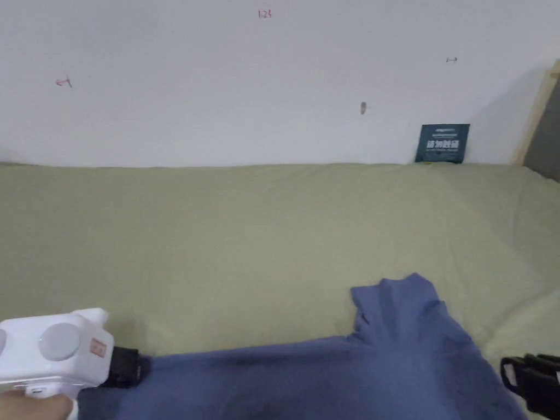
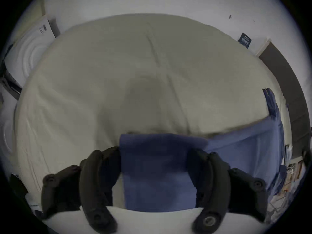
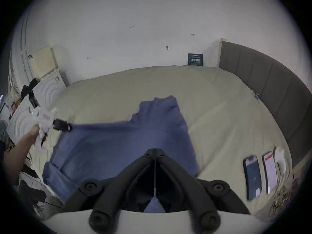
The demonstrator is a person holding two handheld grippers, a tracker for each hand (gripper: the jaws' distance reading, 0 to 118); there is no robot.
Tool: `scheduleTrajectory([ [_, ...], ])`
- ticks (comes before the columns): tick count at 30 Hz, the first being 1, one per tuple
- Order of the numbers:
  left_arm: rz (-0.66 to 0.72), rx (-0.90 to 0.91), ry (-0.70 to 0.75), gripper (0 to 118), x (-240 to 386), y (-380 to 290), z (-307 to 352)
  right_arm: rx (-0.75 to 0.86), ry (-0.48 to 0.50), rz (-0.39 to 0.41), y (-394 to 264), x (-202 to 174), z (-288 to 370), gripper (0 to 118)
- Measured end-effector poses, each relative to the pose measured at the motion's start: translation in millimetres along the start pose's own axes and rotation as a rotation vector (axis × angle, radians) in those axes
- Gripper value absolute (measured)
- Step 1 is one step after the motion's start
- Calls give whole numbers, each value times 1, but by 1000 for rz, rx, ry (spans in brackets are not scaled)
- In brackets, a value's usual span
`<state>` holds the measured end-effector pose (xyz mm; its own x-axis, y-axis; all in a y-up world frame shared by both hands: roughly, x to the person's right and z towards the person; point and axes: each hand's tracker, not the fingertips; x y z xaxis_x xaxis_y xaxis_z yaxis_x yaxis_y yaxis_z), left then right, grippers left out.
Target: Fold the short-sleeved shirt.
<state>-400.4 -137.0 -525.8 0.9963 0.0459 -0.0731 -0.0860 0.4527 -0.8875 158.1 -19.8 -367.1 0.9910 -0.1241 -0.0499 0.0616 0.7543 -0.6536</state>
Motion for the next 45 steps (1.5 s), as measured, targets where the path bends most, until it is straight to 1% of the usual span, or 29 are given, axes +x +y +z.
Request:
scheduleTrajectory([
  [1,31,-19,-25,6,-2,0,5,-8,20,0,16,10,-15,74],
  [2,26,-19,-43,0,-6,0,10,-63,57,12,33,22,-34,83],
  [3,57,18,-174,0,-7,-2,14,-98,23,22,49,31,-51,83],
  [4,101,33,-181,0,-8,-10,23,-146,35,65,63,42,-72,83],
  [6,70,18,-134,0,-5,-12,27,-270,0,88,86,55,-119,83],
  [7,65,-5,-126,0,-3,-13,28,-349,-6,69,94,63,-142,83],
  [8,62,6,-127,0,-4,-15,31,-395,-22,54,100,69,-162,83],
  [10,45,10,-129,0,1,-15,33,-489,-21,-6,105,72,-197,83],
  [12,30,-7,-110,0,3,-13,34,-576,-59,-19,104,72,-224,83],
  [14,17,-14,-97,0,9,-13,34,-616,-78,26,100,63,-241,83],
  [15,15,-17,-95,0,10,-12,33,-622,-73,37,97,61,-247,83],
  [18,-2,-28,-86,0,9,-7,27,-660,-81,43,89,60,-266,83],
  [19,-5,-31,-81,0,11,-6,25,-668,-90,51,88,58,-267,80],
  [20,-4,-32,-79,0,9,-5,24,-661,-113,70,88,54,-264,69],
  [21,-1,-32,-79,0,8,-5,24,-620,-124,100,90,52,-260,38],
  [22,4,-34,-84,0,9,-4,23,-595,-124,135,93,47,-258,0],
  [23,5,-30,-93,0,9,-4,22,-561,-139,153,94,43,-253,0],
  [24,5,-28,-94,0,8,-2,21,-572,-149,142,92,38,-250,0],
  [26,-6,-22,-84,0,9,-2,22,-544,-156,198,92,31,-236,0],
  [27,-8,-14,-84,0,9,-3,25,-512,-151,204,93,26,-227,0],
  [29,-23,4,-90,0,7,-4,35,-444,-71,205,96,19,-201,0],
  [30,-33,8,-96,0,7,-4,41,-414,-81,208,97,15,-185,0],
  [31,-49,22,-98,0,7,-5,50,-390,-71,238,99,8,-170,0],
  [32,-77,44,-103,0,6,-7,60,-362,-43,263,100,2,-153,0],
  [33,-95,60,-109,0,5,-8,69,-334,-42,275,102,2,-136,0],
  [35,-111,100,-113,0,3,-12,92,-293,-3,301,103,-6,-104,0],
  [40,-139,160,-131,0,-8,-32,145,-239,20,299,95,-6,-36,0],
  [43,-145,168,-137,0,-19,-50,168,-215,32,277,82,7,-1,0],
  [45,-143,172,-147,0,-25,-67,182,-205,58,244,69,16,22,0],
])
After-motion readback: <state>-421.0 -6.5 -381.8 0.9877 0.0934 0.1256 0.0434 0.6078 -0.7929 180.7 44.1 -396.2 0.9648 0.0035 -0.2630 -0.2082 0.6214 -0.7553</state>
